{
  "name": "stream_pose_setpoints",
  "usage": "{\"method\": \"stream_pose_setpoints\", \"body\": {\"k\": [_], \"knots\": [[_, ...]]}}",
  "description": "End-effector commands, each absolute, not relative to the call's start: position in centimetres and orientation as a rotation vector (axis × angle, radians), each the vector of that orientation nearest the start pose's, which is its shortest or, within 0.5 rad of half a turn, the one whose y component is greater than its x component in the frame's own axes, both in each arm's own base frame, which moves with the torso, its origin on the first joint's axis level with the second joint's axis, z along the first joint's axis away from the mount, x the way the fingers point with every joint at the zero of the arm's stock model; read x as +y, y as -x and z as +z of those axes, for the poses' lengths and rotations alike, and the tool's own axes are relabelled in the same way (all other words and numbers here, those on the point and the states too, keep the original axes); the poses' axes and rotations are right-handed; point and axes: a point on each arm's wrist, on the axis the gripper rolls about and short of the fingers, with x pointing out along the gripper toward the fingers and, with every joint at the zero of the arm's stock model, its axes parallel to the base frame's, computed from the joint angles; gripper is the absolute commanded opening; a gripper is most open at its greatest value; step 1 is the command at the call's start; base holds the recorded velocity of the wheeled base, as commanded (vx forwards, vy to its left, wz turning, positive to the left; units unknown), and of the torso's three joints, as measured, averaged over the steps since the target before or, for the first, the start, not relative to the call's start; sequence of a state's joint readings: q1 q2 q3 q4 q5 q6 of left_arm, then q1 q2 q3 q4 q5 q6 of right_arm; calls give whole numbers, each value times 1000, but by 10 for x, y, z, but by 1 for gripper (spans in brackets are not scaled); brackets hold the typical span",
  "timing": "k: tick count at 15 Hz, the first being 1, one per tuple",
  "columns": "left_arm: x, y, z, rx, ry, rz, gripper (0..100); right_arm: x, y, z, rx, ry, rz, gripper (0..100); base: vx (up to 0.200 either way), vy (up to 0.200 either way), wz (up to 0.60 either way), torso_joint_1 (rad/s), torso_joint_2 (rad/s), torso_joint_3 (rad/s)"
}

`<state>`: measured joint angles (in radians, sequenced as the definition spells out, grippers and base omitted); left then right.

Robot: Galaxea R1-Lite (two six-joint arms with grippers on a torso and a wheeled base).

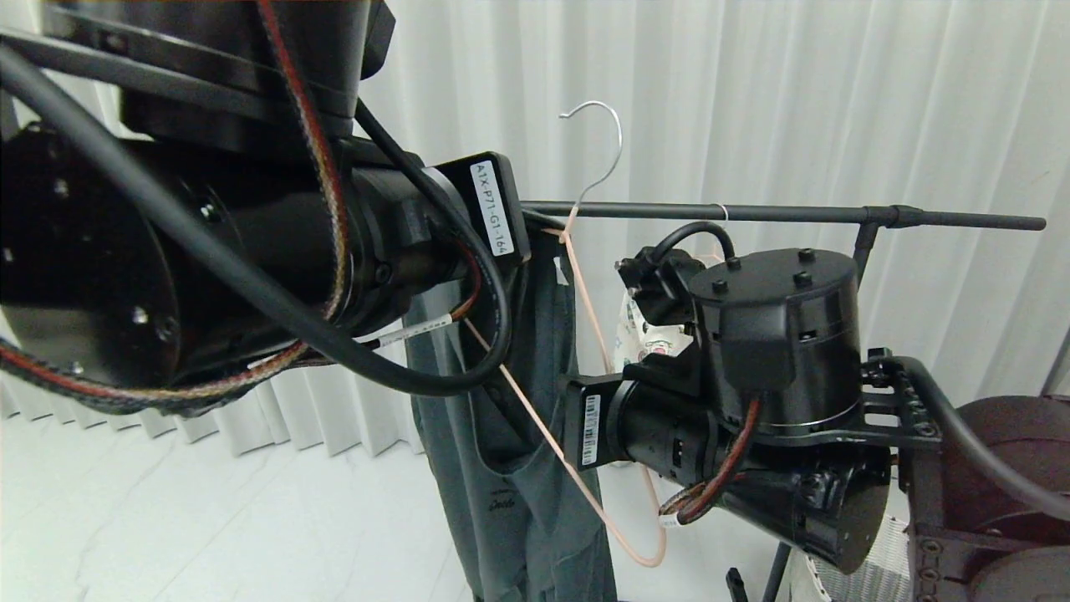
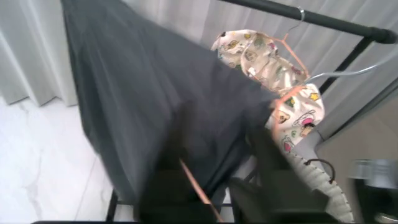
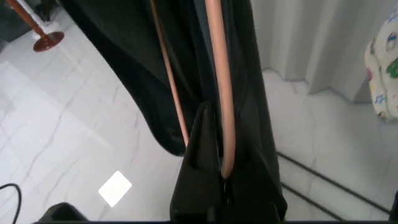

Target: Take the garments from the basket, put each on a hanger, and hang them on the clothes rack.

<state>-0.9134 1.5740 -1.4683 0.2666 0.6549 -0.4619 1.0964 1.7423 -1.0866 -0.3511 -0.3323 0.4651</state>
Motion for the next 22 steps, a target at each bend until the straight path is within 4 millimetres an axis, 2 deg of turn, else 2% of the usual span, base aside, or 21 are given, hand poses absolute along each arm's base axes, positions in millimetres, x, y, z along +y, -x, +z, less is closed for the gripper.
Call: {"method": "stream_pose_setpoints", "body": {"k": [1,3,7,11,15,18,20,21,22], "knots": [[-206,-178,319,319,189,-180,100,285,-155,222,383,-236,688,0,0,0,0,0,0,0],[-205,-177,315,330,178,-175,100,276,-153,217,312,-207,706,0,0,0,0,0,0,0],[-202,-175,310,340,170,-169,100,254,-153,210,279,-178,684,0,0,0,0,0,0,0],[-186,-164,299,363,142,-160,100,236,-148,211,236,-157,678,0,0,0,0,0,0,0],[-144,-160,289,382,40,-124,100,216,-136,207,113,-81,699,0,0,0,0,0,0,0],[-108,-141,302,361,-6,-394,100,199,-126,203,31,-34,705,0,0,0,0,0,0,0],[-89,-137,295,353,-116,-492,100,192,-121,205,5,-30,710,0,0,0,0,0,0,0],[-84,-136,293,339,-154,-507,100,190,-118,203,6,-24,718,0,0,0,0,0,0,0],[-82,-134,288,305,-215,-572,100,186,-106,200,8,-9,756,0,0,0,0,0,0,0]]}}
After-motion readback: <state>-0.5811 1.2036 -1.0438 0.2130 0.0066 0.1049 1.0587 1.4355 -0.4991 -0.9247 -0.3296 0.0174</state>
